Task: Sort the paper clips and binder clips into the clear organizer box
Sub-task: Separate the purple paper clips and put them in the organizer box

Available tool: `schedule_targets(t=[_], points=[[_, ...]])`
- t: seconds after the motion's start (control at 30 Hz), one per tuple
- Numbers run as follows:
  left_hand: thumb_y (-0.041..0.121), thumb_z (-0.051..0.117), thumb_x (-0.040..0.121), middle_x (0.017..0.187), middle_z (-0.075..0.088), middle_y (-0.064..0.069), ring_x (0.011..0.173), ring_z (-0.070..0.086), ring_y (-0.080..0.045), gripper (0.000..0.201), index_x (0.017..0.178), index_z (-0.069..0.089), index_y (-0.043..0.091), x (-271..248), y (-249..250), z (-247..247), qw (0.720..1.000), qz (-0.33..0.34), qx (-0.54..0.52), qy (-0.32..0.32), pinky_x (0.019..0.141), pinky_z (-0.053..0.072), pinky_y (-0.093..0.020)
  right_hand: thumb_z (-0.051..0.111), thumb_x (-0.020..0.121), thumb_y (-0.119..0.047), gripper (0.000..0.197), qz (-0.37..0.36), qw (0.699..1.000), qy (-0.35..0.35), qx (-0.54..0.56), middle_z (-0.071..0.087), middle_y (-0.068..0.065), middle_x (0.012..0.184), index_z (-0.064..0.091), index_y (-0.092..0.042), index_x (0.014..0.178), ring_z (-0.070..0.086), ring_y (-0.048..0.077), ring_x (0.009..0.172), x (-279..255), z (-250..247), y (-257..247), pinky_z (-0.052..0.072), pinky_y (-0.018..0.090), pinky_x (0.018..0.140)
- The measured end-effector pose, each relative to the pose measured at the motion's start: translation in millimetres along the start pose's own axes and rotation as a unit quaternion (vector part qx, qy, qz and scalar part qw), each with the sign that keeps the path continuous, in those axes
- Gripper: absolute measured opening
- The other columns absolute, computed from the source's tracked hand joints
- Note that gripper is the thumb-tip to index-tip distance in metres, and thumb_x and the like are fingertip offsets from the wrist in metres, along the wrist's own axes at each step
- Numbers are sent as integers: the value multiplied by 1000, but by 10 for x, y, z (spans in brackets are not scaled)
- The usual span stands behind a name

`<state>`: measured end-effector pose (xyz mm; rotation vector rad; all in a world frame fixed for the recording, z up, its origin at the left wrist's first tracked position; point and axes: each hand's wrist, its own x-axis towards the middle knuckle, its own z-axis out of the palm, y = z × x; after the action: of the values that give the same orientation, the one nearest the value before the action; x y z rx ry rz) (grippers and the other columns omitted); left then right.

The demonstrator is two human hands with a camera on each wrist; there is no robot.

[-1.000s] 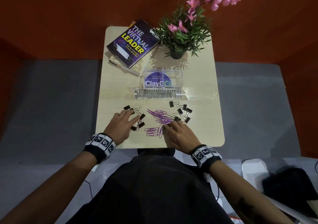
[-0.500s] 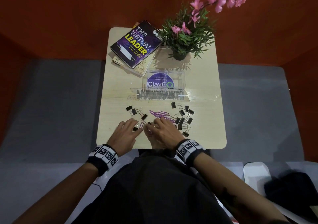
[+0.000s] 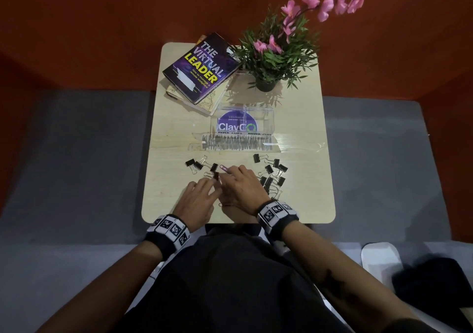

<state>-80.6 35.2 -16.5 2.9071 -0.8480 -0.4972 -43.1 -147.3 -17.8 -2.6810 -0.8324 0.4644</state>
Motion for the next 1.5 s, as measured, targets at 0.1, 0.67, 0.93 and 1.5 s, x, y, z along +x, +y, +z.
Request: schedule_targets(t=[0.1,0.67,0.93,1.5], points=[[16,67,72,143,44,-14,128,43,-35,71,138,39,12,95,-128,-19,1000,-12,-1,-9,93,45,-48,79,62,-12,57,16,1000,23,-7,56,11,114,56,-12,115,50,29,97,-325,35,161,46,41,78],[57,54,86,158,19,-10,142,21,-31,82,148,17,19,486,13,100,999,32,-3,-29,111,29,-48,74,74,-20,59,72,997,14,-4,51,12,130,49,-17,127,50,31,104,-682,16,591,51,40,80],[48,54,90,152,33,-11,136,31,-33,66,144,29,21,508,-60,110,1000,21,3,-18,106,32,-49,68,80,-20,31,94,992,87,-14,58,13,117,59,-13,109,52,31,98,-665,9,725,48,44,76],[32,79,73,129,49,-17,114,46,-35,75,135,44,6,631,26,-30,992,-53,-111,-23,84,48,-44,73,79,-28,57,109,993,11,40,48,12,113,46,-10,126,51,28,91,-164,73,350,48,36,53]])
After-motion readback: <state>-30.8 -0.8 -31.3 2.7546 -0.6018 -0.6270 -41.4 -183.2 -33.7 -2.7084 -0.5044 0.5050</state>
